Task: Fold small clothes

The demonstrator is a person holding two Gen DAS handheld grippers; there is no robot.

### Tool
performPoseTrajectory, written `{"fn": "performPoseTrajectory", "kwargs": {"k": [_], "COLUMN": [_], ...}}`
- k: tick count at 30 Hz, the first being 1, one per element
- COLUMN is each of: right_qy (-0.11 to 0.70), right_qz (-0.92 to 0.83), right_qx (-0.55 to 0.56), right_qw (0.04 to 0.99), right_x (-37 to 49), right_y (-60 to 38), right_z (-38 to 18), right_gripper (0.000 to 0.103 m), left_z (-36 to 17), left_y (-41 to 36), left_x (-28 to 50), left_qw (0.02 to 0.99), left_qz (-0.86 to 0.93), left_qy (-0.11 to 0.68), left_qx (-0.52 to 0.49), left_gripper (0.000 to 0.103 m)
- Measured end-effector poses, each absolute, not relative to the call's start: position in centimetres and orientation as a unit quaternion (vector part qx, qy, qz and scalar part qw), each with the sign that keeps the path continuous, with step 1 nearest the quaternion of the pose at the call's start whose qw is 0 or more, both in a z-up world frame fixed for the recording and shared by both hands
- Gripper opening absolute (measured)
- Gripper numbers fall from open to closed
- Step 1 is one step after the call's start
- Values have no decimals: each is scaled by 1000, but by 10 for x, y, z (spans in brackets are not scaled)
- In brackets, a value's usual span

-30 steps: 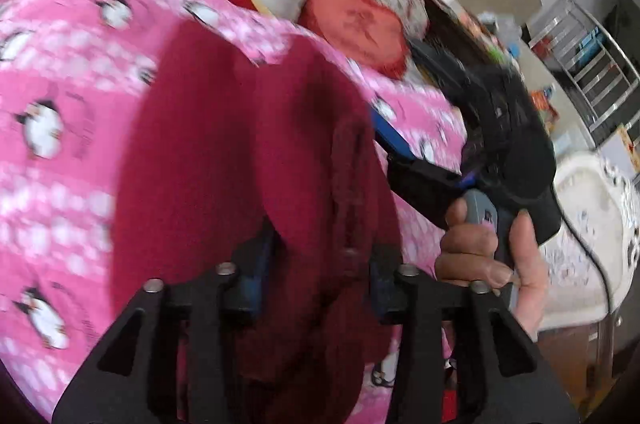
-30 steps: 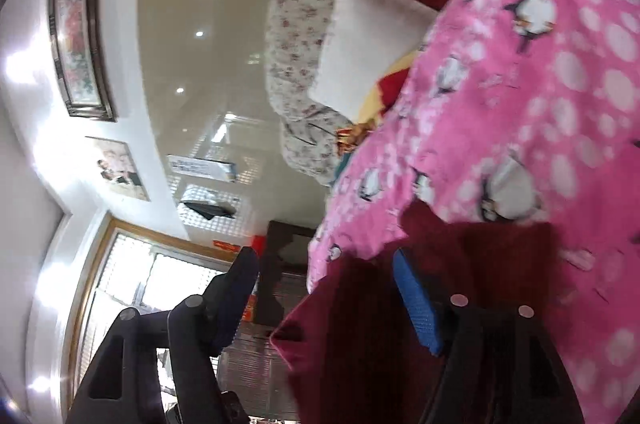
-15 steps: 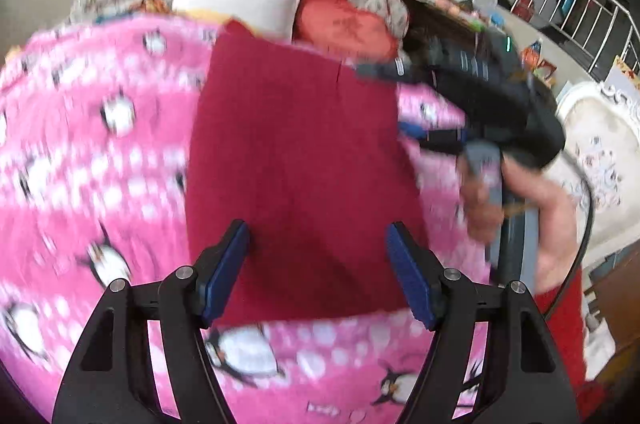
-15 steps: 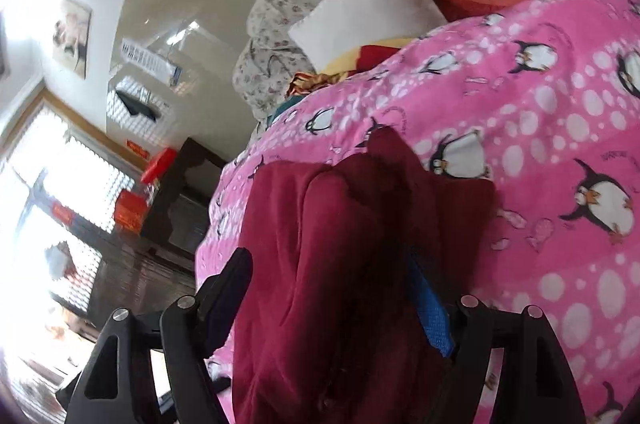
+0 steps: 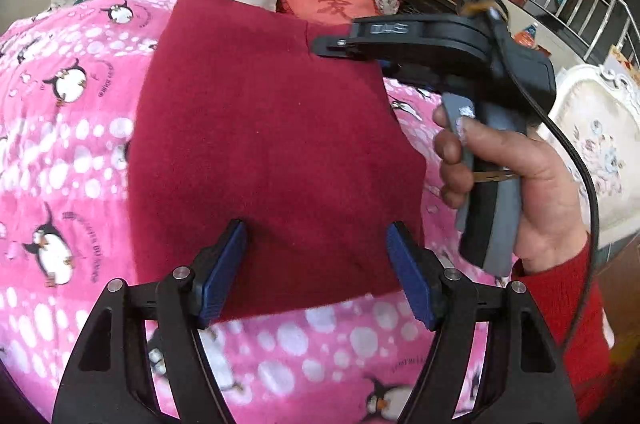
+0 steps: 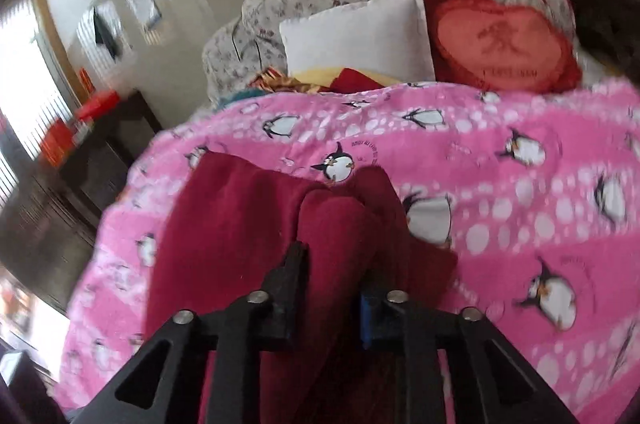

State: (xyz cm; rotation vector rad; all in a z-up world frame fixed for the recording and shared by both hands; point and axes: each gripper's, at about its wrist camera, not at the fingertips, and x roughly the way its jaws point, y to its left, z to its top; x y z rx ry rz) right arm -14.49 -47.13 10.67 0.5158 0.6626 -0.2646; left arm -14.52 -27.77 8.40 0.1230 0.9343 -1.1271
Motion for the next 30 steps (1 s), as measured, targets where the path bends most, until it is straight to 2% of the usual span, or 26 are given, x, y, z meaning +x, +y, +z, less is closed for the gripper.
{"fn": "performPoseTrajectory", "kwargs": {"k": [1, 2, 5, 7, 15, 16, 17, 19, 24, 30], "right_qy": [311, 296, 261, 272, 350, 344, 345, 358, 334, 400], "right_qz": [-121, -108, -47, -18, 4, 0, -13, -33, -56, -85], "right_qx": [267, 284, 296, 288, 279, 270, 241, 185, 100, 88], "right_qw": [904, 906, 918, 918, 894, 899, 907, 915, 936, 908], "right_x": [-157, -174, -216, -229, -220, -216, -212, -211, -244, -239], "right_y": [-471, -469, -444, -421, -370, -369, -366, -357, -347, -354], "right_z": [111, 118, 134, 134, 72, 68, 66, 69, 111, 69], "right_gripper": [43, 47, 49, 49, 49, 40, 20, 9, 7, 7], "left_z": [88, 91, 100, 99, 65, 63, 63, 68, 87, 75], "left_y": [-270, -263, -236, -220, -204, -205, -205, -204, -198, -209], "left_x": [-146, -147, -150, -147, -125, -126, -128, -132, -138, -134], "left_qw": [743, 747, 766, 782, 788, 789, 787, 785, 799, 787], "left_qz": [-515, -514, -506, -489, -440, -439, -441, -444, -451, -452], "left_qy": [422, 417, 389, 378, 427, 428, 429, 429, 395, 417], "left_qx": [60, 64, 76, 80, 50, 50, 49, 47, 52, 46], "left_gripper": [72, 72, 73, 73, 73, 73, 73, 73, 73, 73]}}
